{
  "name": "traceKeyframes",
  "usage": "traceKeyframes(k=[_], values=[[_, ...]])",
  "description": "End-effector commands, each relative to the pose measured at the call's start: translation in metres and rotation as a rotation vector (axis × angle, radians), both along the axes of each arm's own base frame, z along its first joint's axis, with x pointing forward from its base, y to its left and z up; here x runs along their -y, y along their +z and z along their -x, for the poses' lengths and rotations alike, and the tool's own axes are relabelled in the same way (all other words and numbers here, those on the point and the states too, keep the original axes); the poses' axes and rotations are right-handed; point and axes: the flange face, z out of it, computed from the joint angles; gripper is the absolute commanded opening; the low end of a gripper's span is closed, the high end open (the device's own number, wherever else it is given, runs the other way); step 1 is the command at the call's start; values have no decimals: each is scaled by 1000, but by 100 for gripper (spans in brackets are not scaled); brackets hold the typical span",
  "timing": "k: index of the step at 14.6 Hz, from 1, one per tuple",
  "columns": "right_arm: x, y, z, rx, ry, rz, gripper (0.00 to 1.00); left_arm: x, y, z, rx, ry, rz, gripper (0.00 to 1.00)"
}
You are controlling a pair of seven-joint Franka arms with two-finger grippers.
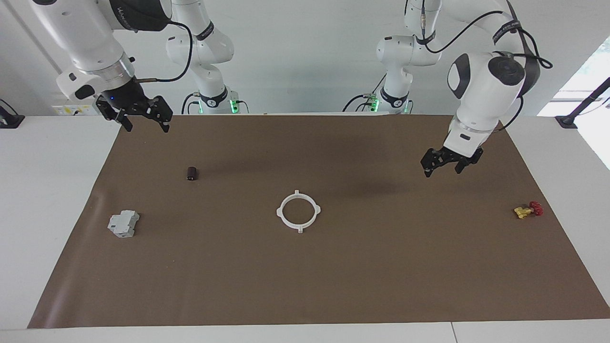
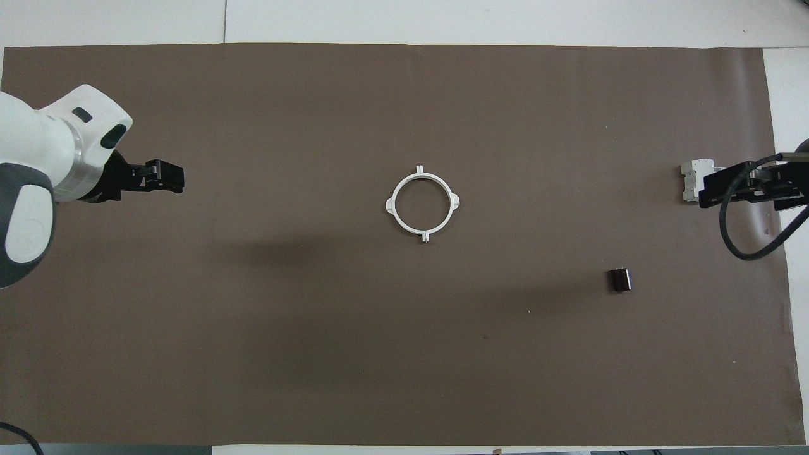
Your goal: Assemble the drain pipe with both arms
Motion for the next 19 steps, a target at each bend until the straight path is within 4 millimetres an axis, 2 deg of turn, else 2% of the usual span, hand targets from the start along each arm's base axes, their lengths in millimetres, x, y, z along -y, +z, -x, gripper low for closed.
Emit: traceKeyframes(k=[1, 4, 6, 8, 11, 13, 14, 19], values=[[2, 4, 0, 23, 17, 9, 100, -26, 32, 7, -4, 35, 21, 100], [3, 4, 0, 25, 14, 9, 100, -53, 74, 3, 16, 92, 65, 100], [3, 4, 0, 26, 13, 9, 100, -62, 95, 4, 19, 55, 63, 100], [5, 4, 0, 26, 9, 9, 100, -84, 116, 4, 18, 15, 55, 100], [6, 4, 0, 26, 8, 9, 100, -87, 120, 2, -8, -8, 47, 100], [6, 4, 0, 26, 6, 9, 100, -86, 105, 14, -61, -9, 49, 100], [6, 4, 0, 28, 6, 10, 100, -85, 104, 19, -70, -13, 51, 100], [6, 3, 0, 26, 5, 10, 100, -78, 100, 20, -75, -28, 49, 100]])
